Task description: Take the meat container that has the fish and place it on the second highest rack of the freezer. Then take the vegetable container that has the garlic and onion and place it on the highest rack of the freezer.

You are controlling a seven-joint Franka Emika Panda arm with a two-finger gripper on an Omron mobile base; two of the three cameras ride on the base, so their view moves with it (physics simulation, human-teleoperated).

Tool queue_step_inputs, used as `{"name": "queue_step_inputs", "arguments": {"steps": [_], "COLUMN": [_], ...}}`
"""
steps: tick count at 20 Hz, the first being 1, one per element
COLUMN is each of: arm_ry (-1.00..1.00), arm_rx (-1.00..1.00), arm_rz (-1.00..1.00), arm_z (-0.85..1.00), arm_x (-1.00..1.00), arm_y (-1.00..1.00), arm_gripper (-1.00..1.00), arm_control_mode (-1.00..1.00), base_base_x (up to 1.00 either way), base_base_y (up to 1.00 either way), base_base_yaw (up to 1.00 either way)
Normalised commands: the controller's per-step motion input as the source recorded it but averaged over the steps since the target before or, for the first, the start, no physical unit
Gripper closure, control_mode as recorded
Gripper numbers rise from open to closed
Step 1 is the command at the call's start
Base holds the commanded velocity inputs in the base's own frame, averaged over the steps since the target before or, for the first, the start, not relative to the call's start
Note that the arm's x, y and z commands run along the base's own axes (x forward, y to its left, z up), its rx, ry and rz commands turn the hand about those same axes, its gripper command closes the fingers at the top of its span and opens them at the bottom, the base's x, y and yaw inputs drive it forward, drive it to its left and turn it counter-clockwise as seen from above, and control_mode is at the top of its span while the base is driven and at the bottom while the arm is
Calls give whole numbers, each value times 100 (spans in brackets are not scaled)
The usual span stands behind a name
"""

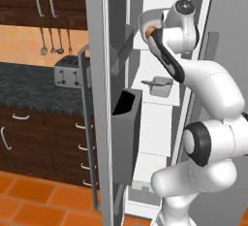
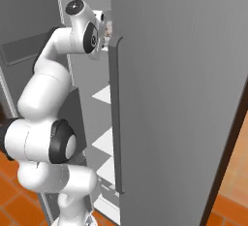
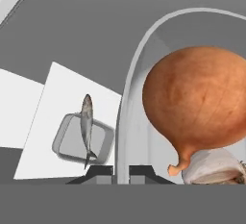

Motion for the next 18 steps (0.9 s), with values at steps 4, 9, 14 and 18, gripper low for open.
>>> {"name": "queue_step_inputs", "arguments": {"steps": [4, 9, 14, 18], "arm_ry": [0, 0, 0, 0], "arm_rx": [0, 0, 0, 0], "arm_rz": [-11, -8, -4, 0], "arm_z": [-25, -33, -7, 0], "arm_x": [51, 39, 56, 60], "arm_y": [-9, -7, -8, -10], "arm_gripper": [100, 100, 100, 100], "arm_control_mode": [-100, -100, -100, -100], "base_base_x": [0, 0, 0, 0], "base_base_y": [0, 0, 0, 0], "base_base_yaw": [0, 0, 0, 0]}}
